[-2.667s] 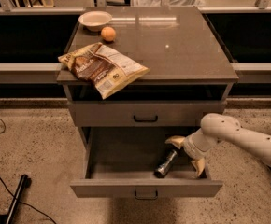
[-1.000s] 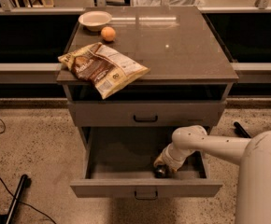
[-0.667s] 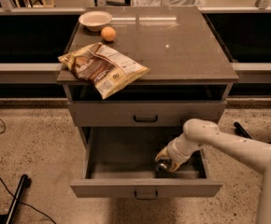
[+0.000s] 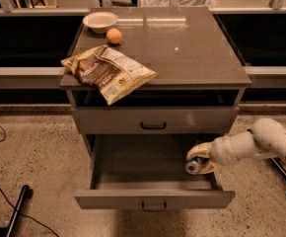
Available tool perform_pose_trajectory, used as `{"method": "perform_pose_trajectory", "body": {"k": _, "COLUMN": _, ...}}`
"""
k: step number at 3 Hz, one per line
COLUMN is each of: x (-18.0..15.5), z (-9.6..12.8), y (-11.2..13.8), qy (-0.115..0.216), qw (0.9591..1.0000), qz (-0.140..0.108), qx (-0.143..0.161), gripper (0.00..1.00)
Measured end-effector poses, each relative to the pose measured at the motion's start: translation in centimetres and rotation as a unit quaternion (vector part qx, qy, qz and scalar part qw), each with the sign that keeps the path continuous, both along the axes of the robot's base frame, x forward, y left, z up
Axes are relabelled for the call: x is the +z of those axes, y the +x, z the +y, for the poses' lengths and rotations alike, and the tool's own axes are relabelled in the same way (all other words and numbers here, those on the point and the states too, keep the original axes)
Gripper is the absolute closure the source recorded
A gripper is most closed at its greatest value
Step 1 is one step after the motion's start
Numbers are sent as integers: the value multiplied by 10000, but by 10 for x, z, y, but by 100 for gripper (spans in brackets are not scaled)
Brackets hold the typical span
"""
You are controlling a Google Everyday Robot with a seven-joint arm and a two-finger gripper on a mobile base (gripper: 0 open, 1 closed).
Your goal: Pick redbull can from middle drawer and place on counter
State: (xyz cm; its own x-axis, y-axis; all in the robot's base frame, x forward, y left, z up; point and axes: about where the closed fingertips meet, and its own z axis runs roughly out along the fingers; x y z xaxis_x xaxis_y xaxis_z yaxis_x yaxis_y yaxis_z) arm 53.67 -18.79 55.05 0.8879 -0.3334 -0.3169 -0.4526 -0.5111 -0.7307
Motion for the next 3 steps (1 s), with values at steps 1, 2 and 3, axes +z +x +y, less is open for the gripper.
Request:
{"method": "perform_pose_trajectory", "body": {"k": 1, "x": 77, "z": -35, "y": -17, "qy": 688, "qw": 9943, "qz": -797, "qx": 159, "gripper": 100}}
{"method": "perform_pose_trajectory", "body": {"k": 2, "x": 152, "z": -37, "y": -27, "qy": 768, "qw": 9819, "qz": -1690, "qx": 378, "gripper": 100}}
{"method": "perform_pose_trajectory", "body": {"k": 3, "x": 213, "z": -15, "y": -31, "qy": 541, "qw": 9660, "qz": -2440, "qx": 668, "gripper": 100}}
